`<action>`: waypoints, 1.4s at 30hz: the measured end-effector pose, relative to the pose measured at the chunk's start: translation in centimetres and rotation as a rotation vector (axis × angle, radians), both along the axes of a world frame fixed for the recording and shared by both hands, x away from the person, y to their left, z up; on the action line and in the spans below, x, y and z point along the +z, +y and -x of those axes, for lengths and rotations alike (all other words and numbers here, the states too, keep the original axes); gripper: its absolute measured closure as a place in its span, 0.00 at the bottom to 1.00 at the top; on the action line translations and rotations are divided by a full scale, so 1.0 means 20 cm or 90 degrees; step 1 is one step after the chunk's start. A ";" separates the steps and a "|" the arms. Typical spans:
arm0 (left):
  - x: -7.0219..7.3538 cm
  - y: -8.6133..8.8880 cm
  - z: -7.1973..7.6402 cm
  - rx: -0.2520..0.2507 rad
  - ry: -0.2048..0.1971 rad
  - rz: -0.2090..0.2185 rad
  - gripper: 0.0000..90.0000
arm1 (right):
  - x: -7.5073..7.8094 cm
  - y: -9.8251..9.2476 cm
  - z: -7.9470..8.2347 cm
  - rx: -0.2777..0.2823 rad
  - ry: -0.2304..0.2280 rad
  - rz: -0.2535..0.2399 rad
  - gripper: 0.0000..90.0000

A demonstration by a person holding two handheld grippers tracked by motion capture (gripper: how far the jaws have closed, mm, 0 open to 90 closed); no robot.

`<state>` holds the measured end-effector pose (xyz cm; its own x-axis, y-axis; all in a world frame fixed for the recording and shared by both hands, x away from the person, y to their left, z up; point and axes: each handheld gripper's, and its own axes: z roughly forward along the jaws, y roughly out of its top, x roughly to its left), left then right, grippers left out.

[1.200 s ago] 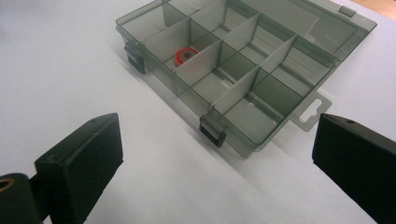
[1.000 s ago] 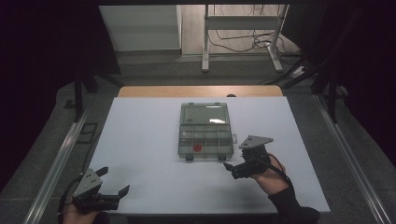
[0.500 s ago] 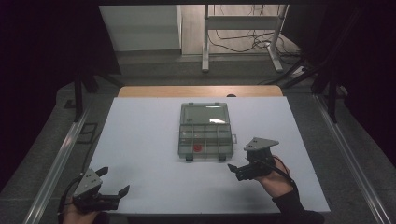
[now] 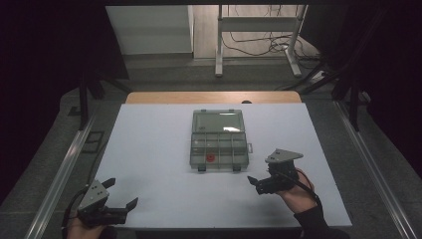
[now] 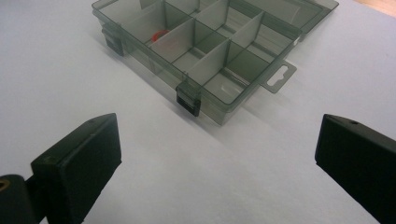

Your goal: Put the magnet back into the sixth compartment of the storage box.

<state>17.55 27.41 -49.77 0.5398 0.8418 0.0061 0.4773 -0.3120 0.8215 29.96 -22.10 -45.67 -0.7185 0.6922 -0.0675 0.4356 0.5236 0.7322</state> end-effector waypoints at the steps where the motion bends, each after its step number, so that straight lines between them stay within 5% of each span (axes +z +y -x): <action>1: 0.00 0.00 0.00 0.000 0.000 0.000 0.02 | 0.00 -0.01 0.00 -0.001 0.000 0.000 0.00; 42: 0.00 0.00 0.00 -0.001 0.001 -0.003 0.02 | -0.02 -0.24 0.11 -0.083 -0.005 -0.019 0.00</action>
